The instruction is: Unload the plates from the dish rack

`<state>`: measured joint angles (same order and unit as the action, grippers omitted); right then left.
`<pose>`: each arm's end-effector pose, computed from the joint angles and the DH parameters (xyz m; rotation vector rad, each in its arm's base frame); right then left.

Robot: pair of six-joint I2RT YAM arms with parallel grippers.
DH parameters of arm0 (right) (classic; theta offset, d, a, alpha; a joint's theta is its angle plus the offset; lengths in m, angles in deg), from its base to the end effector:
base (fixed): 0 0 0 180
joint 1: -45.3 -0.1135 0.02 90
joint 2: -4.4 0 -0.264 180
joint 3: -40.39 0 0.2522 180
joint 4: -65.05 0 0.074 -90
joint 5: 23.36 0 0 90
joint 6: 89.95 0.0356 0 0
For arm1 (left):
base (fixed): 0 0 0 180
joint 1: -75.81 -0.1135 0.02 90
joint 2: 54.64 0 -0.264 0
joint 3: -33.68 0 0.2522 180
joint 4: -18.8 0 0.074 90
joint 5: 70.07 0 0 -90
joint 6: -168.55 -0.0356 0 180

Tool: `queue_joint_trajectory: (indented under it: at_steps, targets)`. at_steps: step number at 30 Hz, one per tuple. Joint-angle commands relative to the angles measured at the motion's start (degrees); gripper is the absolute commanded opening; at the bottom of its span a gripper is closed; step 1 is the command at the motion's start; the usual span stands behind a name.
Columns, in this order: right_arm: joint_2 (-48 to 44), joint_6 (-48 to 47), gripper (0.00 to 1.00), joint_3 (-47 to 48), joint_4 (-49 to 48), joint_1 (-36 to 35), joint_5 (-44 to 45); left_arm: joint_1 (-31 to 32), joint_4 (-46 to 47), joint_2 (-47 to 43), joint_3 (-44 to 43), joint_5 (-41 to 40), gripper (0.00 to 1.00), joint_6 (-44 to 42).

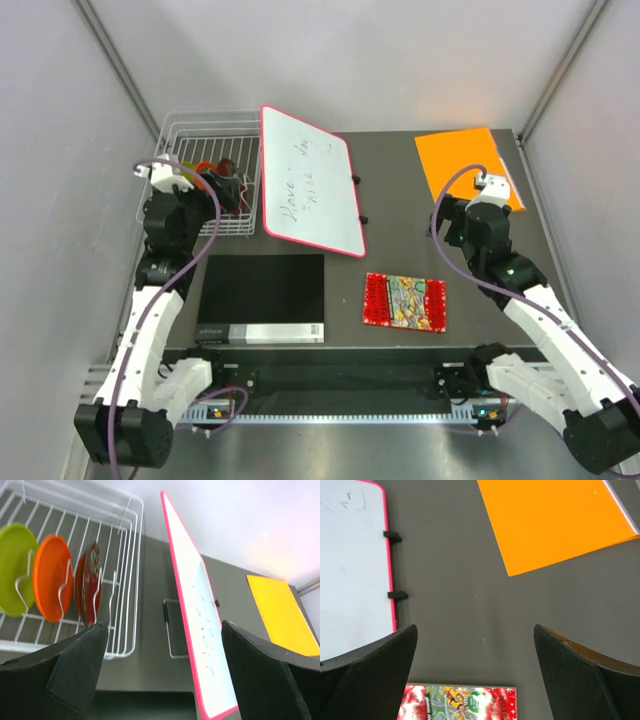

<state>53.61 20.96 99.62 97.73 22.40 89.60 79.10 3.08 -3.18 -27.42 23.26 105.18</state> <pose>0.1845 0.0629 0.3161 0.2261 1.9219 0.1152 0.2126 -0.0143 0.3506 -0.2995 1.6692 -0.4411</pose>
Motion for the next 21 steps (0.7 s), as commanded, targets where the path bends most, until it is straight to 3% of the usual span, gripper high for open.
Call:
queue_joint_trajectory:
  at_steps: [1,3,5,8,14,20,21]
  targets:
    - [1.15,-4.02,1.0,2.87,-0.54,-0.48,2.79,0.05,-1.56,-0.04,-4.26,0.78,0.99,-3.94]
    - [1.32,-5.52,1.0,3.13,-1.34,-0.57,2.79,0.05,4.21,-1.27,-1.64,4.38,0.99,-4.65]
    - [1.94,-6.4,1.0,4.09,-1.34,-0.48,2.7,0.05,6.61,-2.33,1.79,-0.41,0.99,-0.29]
    - [2.91,-6.84,1.0,5.24,-0.64,-0.57,2.44,-0.04,9.52,0.21,1.28,0.1,0.99,-4.83]
    - [3.35,-6.41,1.0,3.57,-1.07,-0.48,3.41,0.05,7.49,11.81,-3.82,-7.19,0.99,-7.12]
    - [4.31,-6.58,1.0,2.08,-2.65,-0.4,3.58,-0.04,19.51,22.7,-2.32,-14.14,0.96,-10.02]
    - [4.4,-6.67,1.0,1.81,-2.83,-0.31,3.58,-0.04,20.23,26.2,-3.63,-14.14,0.85,-10.11]
